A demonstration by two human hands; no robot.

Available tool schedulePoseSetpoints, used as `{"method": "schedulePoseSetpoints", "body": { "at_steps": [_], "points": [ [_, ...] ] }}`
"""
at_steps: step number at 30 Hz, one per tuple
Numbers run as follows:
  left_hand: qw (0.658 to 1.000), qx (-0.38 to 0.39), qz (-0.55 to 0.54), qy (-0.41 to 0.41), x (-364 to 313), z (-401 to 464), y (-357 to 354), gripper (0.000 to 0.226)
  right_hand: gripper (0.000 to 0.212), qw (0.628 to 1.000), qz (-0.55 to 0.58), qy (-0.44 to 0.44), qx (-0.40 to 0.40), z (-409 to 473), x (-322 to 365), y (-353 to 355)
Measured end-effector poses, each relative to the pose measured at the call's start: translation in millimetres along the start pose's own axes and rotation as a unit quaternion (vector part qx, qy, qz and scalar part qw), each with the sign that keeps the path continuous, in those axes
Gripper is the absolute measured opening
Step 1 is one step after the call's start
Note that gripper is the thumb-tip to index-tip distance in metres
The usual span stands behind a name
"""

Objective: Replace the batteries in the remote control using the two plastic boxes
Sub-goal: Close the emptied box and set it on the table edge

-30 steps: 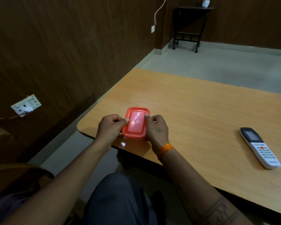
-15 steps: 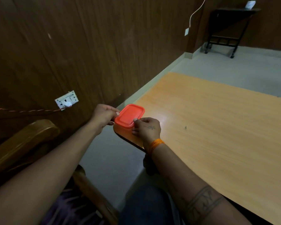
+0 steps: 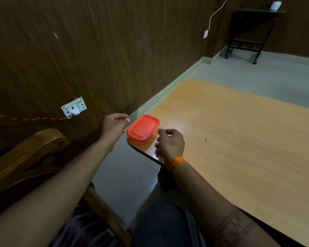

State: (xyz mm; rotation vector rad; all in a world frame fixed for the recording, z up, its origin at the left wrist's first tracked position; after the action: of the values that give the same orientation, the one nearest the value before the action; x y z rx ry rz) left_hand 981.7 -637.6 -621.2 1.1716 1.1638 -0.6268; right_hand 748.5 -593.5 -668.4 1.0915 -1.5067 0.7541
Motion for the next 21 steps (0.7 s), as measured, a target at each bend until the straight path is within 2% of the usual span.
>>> {"method": "schedulePoseSetpoints", "body": {
  "at_steps": [3,7,10,14,21],
  "points": [
    [0.998,-0.015,-0.017,-0.064,-21.8,-22.0,0.3,0.028,0.027,0.999,0.008,0.034,-0.012,-4.6,10.1,26.2],
    [0.990,0.067,-0.054,-0.112,-54.8,-72.8,-37.6,0.024,0.026,0.996,0.060,0.059,-0.012,-21.4,23.7,77.0],
    [0.977,0.133,-0.097,-0.134,-80.3,-118.9,-84.8,0.021,0.024,0.995,0.058,0.070,-0.028,-35.7,30.4,129.5],
    [0.960,0.212,-0.142,-0.119,-104.4,-180.4,-155.8,0.017,0.019,0.993,0.047,0.071,-0.077,-51.3,31.5,217.2],
    [0.931,0.325,-0.137,-0.096,-124.6,-288.5,-280.3,0.014,0.015,0.982,0.016,0.061,-0.178,-72.0,18.6,374.9]
  ]
}}
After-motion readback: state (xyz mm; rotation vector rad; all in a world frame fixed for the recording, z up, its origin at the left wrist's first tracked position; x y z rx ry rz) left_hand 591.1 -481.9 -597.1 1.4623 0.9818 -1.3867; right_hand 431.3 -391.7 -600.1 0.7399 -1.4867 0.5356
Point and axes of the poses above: each hand's wrist, its own z-axis towards the middle knuckle, its own y-axis out of the back of the hand, x = y × z, the point moved 8 cm from there along z, towards the middle knuckle, and after that the axes turned 2 degrees about y, right-handed, at the moved point
